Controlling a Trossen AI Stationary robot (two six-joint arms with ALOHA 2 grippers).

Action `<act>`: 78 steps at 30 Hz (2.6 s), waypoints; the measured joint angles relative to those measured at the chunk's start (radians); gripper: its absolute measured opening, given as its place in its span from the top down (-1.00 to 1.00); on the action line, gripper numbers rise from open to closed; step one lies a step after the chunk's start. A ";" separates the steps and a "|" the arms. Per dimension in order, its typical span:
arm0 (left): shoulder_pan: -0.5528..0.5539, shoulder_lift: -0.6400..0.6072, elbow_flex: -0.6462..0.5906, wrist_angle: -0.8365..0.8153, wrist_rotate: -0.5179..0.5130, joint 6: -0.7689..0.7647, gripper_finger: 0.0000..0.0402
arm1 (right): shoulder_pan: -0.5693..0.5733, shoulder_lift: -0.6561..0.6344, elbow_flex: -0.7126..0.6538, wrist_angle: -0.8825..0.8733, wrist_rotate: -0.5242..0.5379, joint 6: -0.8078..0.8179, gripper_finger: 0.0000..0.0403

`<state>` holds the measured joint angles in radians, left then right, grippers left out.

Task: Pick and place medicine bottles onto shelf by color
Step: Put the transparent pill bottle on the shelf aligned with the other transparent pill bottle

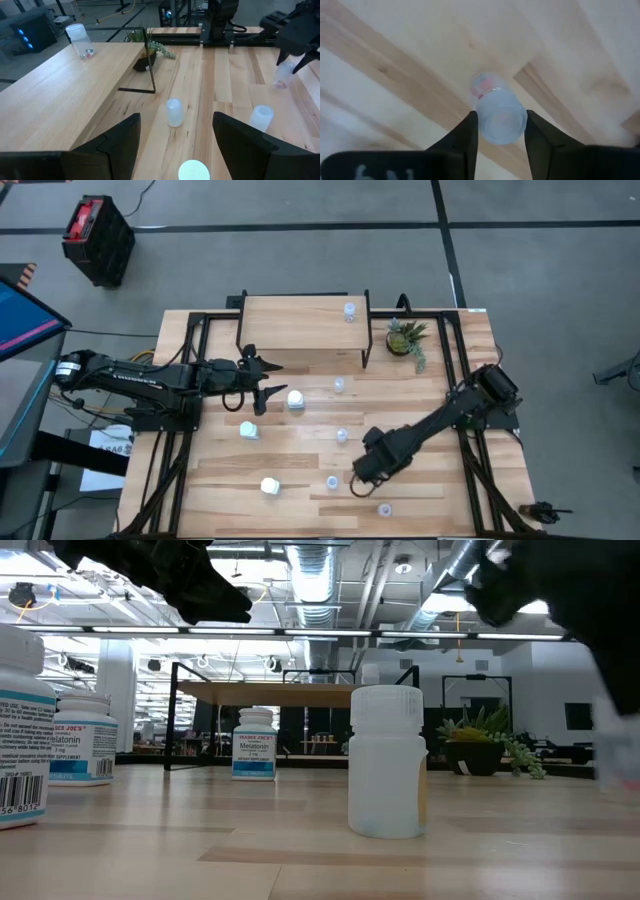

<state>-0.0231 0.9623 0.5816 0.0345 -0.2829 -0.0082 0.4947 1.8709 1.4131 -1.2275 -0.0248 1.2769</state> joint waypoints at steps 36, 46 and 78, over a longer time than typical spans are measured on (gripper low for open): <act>0.000 0.000 0.000 -0.053 0.039 -0.014 -0.18 | -0.932 -0.002 0.669 -0.208 0.102 -0.811 0.37; 0.000 0.000 0.000 -0.053 0.036 -0.014 -0.18 | -0.939 -0.002 0.669 -0.064 0.047 -0.814 0.37; 0.000 0.000 0.000 -0.019 0.036 -0.014 -0.18 | -0.880 0.132 0.718 0.079 0.020 -0.816 0.37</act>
<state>-0.0227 0.9623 0.5816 0.0154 -0.2465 -0.0225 -0.3850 2.0031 2.1311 -1.1486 -0.0043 0.4609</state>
